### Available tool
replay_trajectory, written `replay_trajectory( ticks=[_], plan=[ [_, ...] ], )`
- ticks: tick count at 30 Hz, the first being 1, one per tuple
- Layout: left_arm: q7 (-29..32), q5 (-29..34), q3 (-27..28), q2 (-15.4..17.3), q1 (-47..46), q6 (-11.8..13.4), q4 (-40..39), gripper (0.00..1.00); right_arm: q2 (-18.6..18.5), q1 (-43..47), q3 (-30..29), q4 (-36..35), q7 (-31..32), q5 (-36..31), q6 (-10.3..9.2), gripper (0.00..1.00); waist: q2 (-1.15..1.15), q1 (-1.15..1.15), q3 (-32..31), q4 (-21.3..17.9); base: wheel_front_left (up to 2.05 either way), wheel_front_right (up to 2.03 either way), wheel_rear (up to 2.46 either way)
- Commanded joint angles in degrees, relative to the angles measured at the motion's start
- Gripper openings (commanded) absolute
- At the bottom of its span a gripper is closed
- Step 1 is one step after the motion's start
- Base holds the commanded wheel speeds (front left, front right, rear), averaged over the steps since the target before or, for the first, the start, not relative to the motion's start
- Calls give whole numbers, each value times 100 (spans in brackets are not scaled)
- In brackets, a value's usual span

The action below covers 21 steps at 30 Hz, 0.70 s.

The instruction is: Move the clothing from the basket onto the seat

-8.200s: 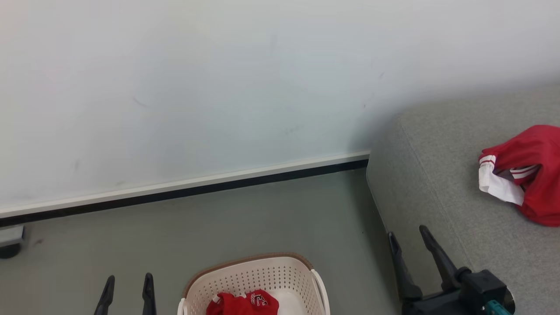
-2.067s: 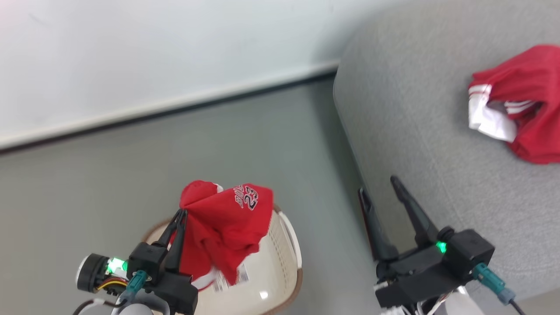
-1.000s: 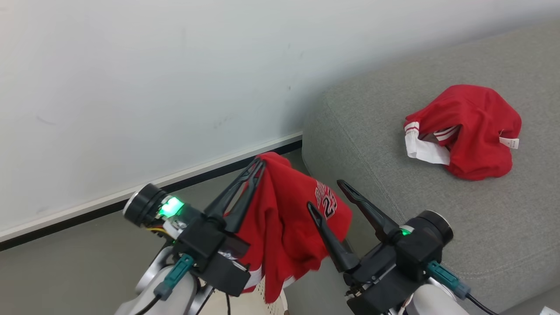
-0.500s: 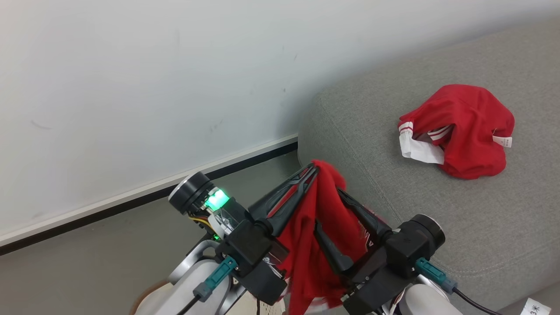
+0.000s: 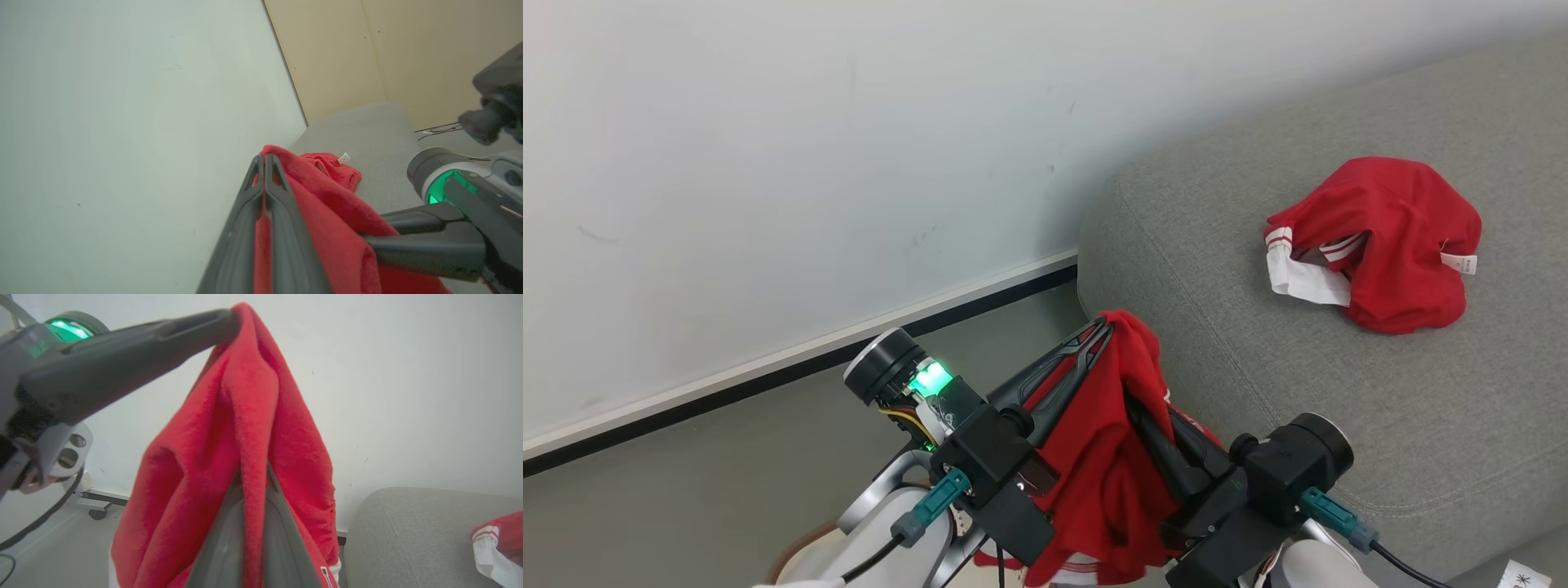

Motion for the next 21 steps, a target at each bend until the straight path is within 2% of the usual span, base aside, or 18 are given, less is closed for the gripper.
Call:
replay_trajectory(
  ticks=[1, 2, 3, 4, 5, 14, 21],
  plan=[
    [21, -60, -5, 21, 45, 0, 26, 11, 2, 42, -48, -33, -9, -12, 3, 0, 0, 0, -5, 8, 0, 0, 0],
    [45, -94, -5, 22, 60, -3, 42, 41, 7, 61, -75, -42, -9, -25, 3, 0, 0, 0, -8, 11, 0, 0, 0],
    [67, -115, -12, 23, 75, -18, 55, 51, 11, 81, -107, -52, -9, -36, 3, 0, 0, 0, -12, 16, 0, 0, 0],
    [81, -157, -18, 15, 89, -38, 62, 94, 18, 97, -142, -61, -9, -48, 3, 0, 0, 0, -15, 20, 0, 0, 0],
    [105, -196, -26, 7, 101, -41, 69, 100, 24, 115, -174, -76, -9, -57, 3, 0, 0, 0, -17, 26, 0, 0, 0],
    [272, -463, -56, -14, 143, -136, 79, 100, 60, 184, -424, -178, -9, -108, 3, 0, 0, 0, 11, 13, 0, 0, 0],
    [372, -542, -95, 29, 96, -150, 9, 100, 78, 221, -720, -317, -9, -184, 3, 0, 0, 0, 142, -203, 0, 0, 0]
  ],
)
